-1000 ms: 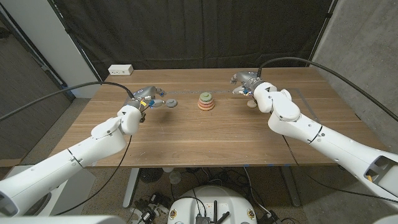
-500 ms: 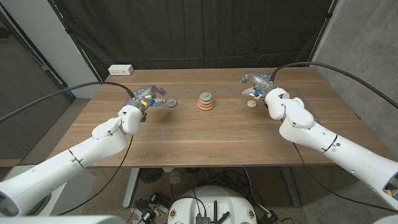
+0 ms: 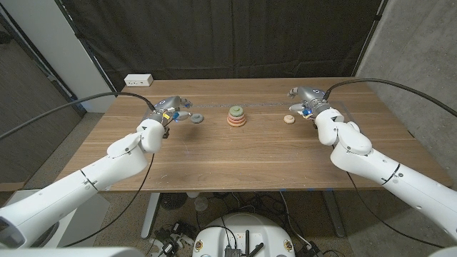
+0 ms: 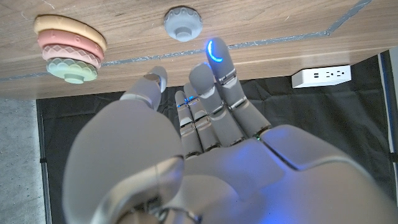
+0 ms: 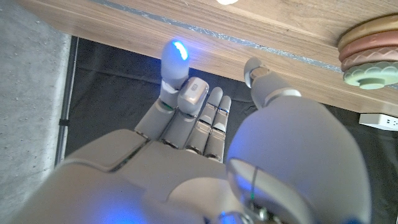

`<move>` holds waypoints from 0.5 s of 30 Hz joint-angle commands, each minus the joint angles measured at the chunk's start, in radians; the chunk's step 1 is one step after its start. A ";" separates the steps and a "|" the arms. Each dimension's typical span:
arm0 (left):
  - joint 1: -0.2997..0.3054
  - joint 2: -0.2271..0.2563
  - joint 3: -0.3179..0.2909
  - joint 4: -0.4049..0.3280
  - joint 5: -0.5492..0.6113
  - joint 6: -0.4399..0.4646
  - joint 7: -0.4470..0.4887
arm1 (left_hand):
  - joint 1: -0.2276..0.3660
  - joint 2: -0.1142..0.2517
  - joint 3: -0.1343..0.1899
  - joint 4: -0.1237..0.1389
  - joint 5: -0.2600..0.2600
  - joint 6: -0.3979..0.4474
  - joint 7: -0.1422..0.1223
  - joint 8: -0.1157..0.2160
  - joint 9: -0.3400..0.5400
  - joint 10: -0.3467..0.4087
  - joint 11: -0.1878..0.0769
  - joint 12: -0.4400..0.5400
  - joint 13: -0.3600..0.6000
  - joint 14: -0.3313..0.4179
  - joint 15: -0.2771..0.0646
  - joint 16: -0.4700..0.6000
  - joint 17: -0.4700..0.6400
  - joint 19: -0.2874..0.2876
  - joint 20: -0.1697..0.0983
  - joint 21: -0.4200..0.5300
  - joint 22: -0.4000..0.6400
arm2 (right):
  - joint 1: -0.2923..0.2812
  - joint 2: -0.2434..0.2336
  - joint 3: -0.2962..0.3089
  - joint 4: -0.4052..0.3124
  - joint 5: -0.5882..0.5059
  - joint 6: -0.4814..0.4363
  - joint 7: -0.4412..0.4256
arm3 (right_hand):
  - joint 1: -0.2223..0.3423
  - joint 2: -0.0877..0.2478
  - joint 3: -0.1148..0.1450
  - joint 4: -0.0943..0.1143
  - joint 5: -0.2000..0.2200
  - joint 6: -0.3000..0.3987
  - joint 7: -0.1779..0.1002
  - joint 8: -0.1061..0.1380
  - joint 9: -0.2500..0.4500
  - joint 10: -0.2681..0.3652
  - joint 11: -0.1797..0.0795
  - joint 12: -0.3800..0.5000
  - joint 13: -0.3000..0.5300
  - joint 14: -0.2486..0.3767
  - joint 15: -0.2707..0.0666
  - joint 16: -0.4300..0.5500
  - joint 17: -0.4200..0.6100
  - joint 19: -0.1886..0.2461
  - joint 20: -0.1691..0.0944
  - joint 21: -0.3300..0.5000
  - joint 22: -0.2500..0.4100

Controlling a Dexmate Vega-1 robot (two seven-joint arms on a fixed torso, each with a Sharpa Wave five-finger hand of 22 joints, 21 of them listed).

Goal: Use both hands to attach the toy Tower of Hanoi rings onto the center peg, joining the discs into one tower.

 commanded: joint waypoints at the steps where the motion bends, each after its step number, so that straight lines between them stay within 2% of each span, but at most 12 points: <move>1: -0.027 -0.009 0.019 -0.006 0.016 0.021 -0.019 | -0.004 -0.007 0.006 -0.001 0.000 -0.006 -0.001 0.000 0.003 -0.012 0.000 -0.002 0.002 -0.004 -0.018 0.006 0.000 -0.007 -0.105 0.007 0.000 | -0.041 -0.019 0.019 0.024 0.041 -0.001 -0.092 | 0.004 0.003 0.008 -0.002 0.006 0.007 -0.002 0.009 0.003 0.012 -0.001 -0.003 0.003 0.003 -0.050 0.003 0.003 0.002 -0.040 -0.003 0.003; 5: -0.041 -0.013 0.032 -0.001 0.020 0.025 -0.035 | -0.006 -0.008 0.005 -0.001 0.000 -0.012 -0.001 -0.001 0.003 -0.017 0.001 -0.003 0.001 -0.004 -0.018 0.007 0.000 -0.007 -0.105 0.006 0.000 | -0.036 -0.024 0.001 0.022 0.028 -0.027 -0.089 | 0.004 0.003 0.008 -0.001 0.007 0.008 -0.002 0.010 0.003 0.016 -0.002 -0.002 0.004 0.001 -0.049 0.002 0.003 -0.001 -0.039 -0.004 0.000; 15: -0.048 -0.012 0.046 -0.010 0.033 0.052 -0.050 | -0.009 -0.010 0.004 0.000 0.000 -0.024 0.001 -0.003 0.002 -0.025 0.008 -0.004 -0.001 -0.010 -0.018 0.004 -0.003 -0.011 -0.104 0.004 0.000 | -0.042 -0.036 -0.005 0.019 0.041 -0.021 -0.106 | 0.003 0.007 0.009 0.001 0.007 0.008 -0.003 0.010 0.002 0.011 0.003 -0.009 0.004 -0.006 -0.049 -0.004 0.000 -0.003 -0.039 -0.006 -0.004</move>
